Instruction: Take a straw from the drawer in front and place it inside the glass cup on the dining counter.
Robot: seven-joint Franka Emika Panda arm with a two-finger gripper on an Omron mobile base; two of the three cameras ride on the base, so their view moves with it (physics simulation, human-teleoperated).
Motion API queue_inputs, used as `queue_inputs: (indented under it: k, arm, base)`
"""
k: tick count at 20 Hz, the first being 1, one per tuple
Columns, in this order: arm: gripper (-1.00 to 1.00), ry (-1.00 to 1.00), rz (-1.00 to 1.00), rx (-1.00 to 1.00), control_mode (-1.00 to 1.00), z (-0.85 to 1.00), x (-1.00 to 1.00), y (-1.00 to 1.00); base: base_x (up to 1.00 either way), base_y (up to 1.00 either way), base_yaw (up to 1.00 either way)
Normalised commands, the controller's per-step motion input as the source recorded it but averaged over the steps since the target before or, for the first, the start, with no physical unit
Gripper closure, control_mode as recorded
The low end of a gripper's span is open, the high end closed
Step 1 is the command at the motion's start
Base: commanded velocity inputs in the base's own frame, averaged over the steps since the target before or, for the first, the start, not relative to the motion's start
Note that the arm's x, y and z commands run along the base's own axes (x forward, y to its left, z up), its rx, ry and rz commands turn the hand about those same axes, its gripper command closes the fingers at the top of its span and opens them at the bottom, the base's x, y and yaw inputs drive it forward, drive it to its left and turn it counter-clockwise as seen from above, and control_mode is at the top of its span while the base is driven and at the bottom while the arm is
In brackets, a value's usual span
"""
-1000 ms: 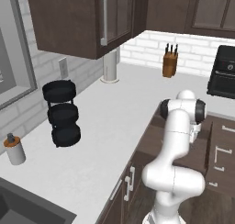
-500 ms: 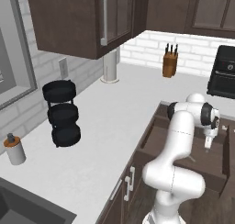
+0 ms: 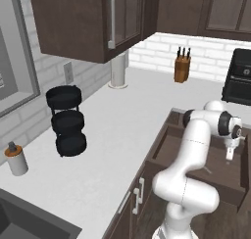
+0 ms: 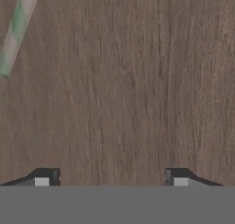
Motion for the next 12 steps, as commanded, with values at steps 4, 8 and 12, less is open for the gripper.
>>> queue_inputs:
  k: [4, 8, 12]
  arm:
    - [-1.00, -0.03, -0.08, 0.00, -1.00, 0.12, -0.28, 0.14]
    - [-1.00, -0.02, -0.13, 0.00, -1.00, 0.16, -0.07, 0.47]
    - [-1.00, 0.00, -0.15, -0.01, -1.00, 0.09, 0.00, 0.55]
  base:
    - [0.00, 0.00, 0.00]
    - [0.00, 0.00, 0.00]
    - [0.00, 0.00, 0.00]
